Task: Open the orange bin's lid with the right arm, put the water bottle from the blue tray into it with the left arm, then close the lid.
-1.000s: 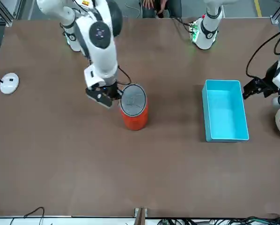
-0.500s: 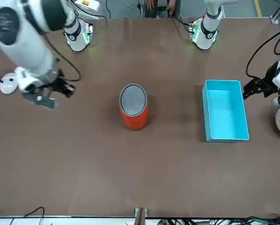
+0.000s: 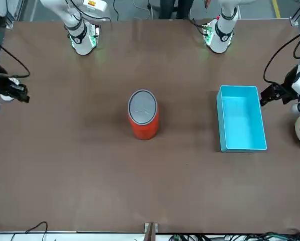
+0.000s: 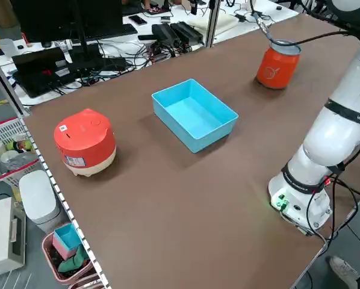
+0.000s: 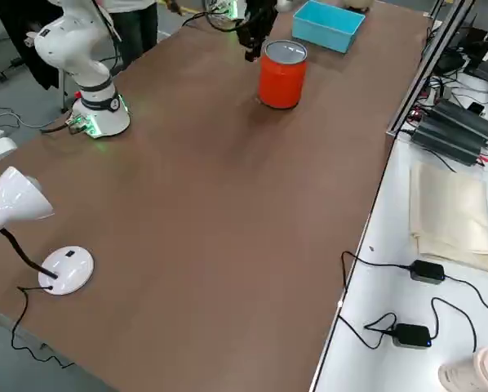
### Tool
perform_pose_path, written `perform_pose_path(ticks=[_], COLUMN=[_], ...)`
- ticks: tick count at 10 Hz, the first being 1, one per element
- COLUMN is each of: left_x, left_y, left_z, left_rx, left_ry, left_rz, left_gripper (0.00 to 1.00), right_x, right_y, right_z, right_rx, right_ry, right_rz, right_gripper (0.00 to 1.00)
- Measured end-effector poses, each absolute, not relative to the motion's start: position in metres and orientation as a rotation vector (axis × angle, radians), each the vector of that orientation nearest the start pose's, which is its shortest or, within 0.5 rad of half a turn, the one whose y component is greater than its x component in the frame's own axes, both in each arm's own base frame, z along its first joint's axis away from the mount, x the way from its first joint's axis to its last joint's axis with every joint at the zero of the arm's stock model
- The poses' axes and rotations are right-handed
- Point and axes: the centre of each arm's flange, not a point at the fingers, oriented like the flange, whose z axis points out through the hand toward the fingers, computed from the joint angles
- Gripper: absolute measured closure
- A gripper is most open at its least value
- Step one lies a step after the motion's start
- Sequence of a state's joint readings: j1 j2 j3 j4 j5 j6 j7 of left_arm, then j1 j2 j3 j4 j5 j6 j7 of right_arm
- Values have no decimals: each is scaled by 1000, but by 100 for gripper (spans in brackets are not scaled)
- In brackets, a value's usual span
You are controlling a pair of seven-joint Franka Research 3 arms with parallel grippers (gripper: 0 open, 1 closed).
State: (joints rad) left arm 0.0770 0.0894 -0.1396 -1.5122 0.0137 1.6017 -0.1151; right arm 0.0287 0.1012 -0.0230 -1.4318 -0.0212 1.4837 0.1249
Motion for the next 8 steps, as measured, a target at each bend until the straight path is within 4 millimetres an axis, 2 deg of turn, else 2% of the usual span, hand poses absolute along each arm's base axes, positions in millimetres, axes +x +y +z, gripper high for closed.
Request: perform_pose_path(ticks=[4,8], left_x=[584,584], left_y=[-31,-31], left_z=[605,605], left_rx=[-3139,-3139], left_ry=[-83,-84], left_rz=[-2,-2], left_gripper=[0,0], right_x=[583,582], right_y=[-2,-3], right_z=[630,634], right_rx=[-3185,-3194], right_ry=[165,60], right_rz=[-15,-36], right_gripper=[1,0])
